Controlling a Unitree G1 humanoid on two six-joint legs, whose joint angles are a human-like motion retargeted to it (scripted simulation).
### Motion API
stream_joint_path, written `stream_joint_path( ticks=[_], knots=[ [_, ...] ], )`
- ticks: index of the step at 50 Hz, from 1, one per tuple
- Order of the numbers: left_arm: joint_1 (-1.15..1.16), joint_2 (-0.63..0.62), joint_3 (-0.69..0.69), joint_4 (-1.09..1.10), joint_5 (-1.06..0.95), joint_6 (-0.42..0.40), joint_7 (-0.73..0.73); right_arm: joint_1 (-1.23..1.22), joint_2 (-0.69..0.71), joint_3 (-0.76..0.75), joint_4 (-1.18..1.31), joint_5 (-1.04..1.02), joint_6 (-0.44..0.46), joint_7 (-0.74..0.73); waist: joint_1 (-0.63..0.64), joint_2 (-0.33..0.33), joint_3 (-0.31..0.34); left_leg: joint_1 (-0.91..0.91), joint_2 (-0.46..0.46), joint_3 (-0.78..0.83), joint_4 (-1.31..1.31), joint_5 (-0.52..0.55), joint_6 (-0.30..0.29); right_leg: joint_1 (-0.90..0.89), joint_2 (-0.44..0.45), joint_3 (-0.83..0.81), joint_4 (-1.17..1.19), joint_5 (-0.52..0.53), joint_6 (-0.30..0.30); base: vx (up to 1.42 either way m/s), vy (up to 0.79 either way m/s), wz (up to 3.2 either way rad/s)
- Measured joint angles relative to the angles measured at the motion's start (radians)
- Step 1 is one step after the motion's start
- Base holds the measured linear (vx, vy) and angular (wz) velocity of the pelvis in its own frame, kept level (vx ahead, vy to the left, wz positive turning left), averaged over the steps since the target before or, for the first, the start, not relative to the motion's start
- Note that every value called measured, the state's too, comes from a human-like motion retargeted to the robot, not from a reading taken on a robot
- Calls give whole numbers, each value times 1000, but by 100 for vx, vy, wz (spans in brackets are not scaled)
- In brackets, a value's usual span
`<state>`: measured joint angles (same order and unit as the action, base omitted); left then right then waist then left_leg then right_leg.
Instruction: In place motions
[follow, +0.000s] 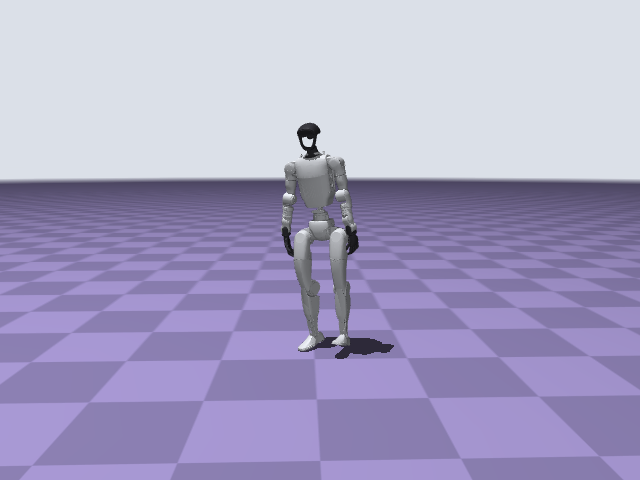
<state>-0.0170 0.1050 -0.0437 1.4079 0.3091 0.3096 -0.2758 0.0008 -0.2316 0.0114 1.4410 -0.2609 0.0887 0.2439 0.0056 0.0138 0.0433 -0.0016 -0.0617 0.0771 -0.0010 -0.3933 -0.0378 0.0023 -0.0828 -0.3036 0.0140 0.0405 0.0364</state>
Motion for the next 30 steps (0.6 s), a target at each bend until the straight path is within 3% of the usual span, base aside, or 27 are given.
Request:
stream_joint_path(
  ticks=[5, 11, 15, 21, 25, 27, 30],
  knots=[
    [-62, 107, -58, -6, 137, -1, -130, -38, -24, 35, -112, -153, -29, -31, 2, -4, -30, -3, 0, -4, 0, -1, 0, -2, 1, -3, 0, -4, 0, 0, 0, 0],
    [-81, 158, -61, -5, 154, 20, -75, -41, 20, 28, -190, -95, -58, -50, 7, -3, -60, -6, 3, -6, -1, -5, 1, -6, 5, -4, 3, -9, 1, 0, 0, 0],
    [-54, 115, 5, 7, 94, 32, -27, -21, 67, 16, -180, -35, -91, 0, 7, -3, -78, -8, 2, -10, -2, -8, 2, -7, 6, -7, 2, -11, 2, 0, 0, 0],
    [9, -13, 108, 44, -88, 18, -65, 5, 107, -3, -32, -46, -64, 90, 8, -3, -100, -10, -6, -17, -2, -12, 4, -6, 1, -12, 1, -16, 3, 0, 0, 0],
    [60, -72, 122, 82, -138, 6, -120, 31, 102, 0, 92, -76, -43, 44, 9, -1, -110, -10, -12, -25, -2, -15, 6, -2, -2, -18, 0, -19, 5, 3, 2, -16],
    [82, -88, 125, 105, -128, 0, -104, 40, 95, 10, 144, -79, -31, 7, 91, -2, -117, -6, 3, 56, -7, -26, 3, 13, 17, 63, -10, -37, 6, 1, 2, -118],
    [110, -101, 101, 146, -114, -12, -39, 56, 84, 7, 203, -61, -25, -4, -12, 1, -108, -10, -20, -53, 0, -12, 8, 14, -8, -45, -11, -19, 9, 2, 0, 124]
  ],
)
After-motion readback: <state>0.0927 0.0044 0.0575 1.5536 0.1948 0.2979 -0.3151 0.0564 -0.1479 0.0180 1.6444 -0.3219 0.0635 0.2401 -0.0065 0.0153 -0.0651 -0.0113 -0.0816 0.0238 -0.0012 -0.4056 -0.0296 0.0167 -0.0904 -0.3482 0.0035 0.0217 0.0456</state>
